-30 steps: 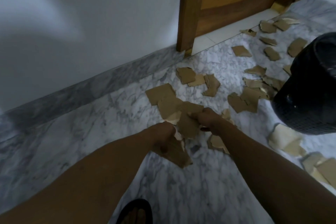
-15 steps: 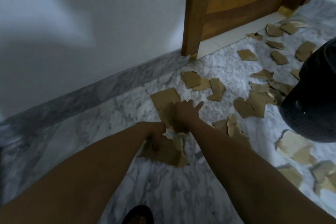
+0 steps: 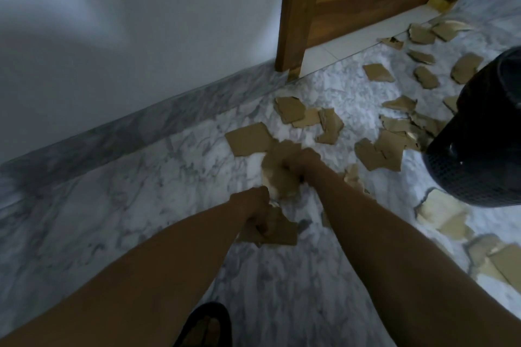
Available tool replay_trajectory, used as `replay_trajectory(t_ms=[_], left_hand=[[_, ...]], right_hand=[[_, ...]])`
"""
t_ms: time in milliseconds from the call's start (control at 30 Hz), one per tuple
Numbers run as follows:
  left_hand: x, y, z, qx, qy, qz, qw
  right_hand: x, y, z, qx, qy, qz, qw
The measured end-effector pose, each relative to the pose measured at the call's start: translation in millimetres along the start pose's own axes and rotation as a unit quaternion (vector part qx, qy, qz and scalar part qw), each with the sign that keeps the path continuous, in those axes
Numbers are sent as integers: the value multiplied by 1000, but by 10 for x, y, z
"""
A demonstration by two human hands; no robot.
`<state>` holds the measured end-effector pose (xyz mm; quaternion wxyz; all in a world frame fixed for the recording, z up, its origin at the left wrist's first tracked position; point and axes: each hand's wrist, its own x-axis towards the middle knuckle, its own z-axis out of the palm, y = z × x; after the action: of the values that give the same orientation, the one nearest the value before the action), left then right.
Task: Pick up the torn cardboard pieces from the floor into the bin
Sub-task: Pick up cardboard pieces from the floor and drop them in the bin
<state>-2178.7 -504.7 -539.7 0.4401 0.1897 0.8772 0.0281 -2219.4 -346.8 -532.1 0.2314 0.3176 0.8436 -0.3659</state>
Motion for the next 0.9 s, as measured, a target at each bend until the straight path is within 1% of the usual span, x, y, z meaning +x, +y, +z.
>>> replay_trajectory(t_ms=[33, 67, 100, 200, 233, 267, 300, 333, 433, 533, 567, 633, 667, 700, 767, 833, 867, 900], left_hand=[[10, 26, 14, 13, 1, -9, 1000], [4, 51, 16, 20, -2, -14, 1000], [7, 71, 13, 21, -5, -18, 1000], [23, 79, -76, 1, -25, -24, 999], [26, 57, -155, -27, -39, -37, 998], [8, 18, -268, -66, -51, -51, 995], [-12, -39, -406, -112, -54, -63, 990], [-19, -106, -565, -145, -40, -67, 986], [29, -320, -978, -201, 33, -82, 976], [220, -365, -1216, -265, 63, -85, 958], [313, -344, -1265, -253, 89, -90, 959], [475, -328, -1310, -160, 148, -119, 969], [520, -306, -1312, -106, 168, -138, 970], [576, -311, -1296, -77, 178, -153, 969], [672, -314, -1222, -75, 171, -163, 969], [712, -305, -1175, -68, 168, -173, 968], [716, -289, -1171, -63, 172, -174, 968], [712, -266, -1169, -64, 181, -172, 966]], right_hand=[[-40, 37, 77, -68, 9, -2, 998], [-129, 77, 156, -93, 19, 7, 995], [-133, 137, 236, -91, 36, 6, 995], [-168, 135, 279, -32, 29, -40, 998], [-148, 155, 270, -21, 41, -54, 998], [-141, 173, 273, -33, 31, -70, 997], [-178, 179, 254, -19, 24, -89, 996], [-216, 180, 208, 8, 32, -107, 994], [-283, 241, -145, 145, 73, -146, 976], [-343, 352, -760, 127, 94, -118, 980], [-351, 433, -985, 133, 79, -82, 984], [-361, 623, -1304, 152, 28, -10, 988], [-350, 744, -1381, 140, -2, 13, 990], [-335, 882, -1384, 101, -10, 27, 994], [-291, 1162, -1226, 31, 0, 36, 999], [-231, 1445, -1003, -19, 20, 66, 997], [-212, 1551, -889, -67, 32, 68, 995], [-170, 1659, -788, -139, 36, 48, 988]])
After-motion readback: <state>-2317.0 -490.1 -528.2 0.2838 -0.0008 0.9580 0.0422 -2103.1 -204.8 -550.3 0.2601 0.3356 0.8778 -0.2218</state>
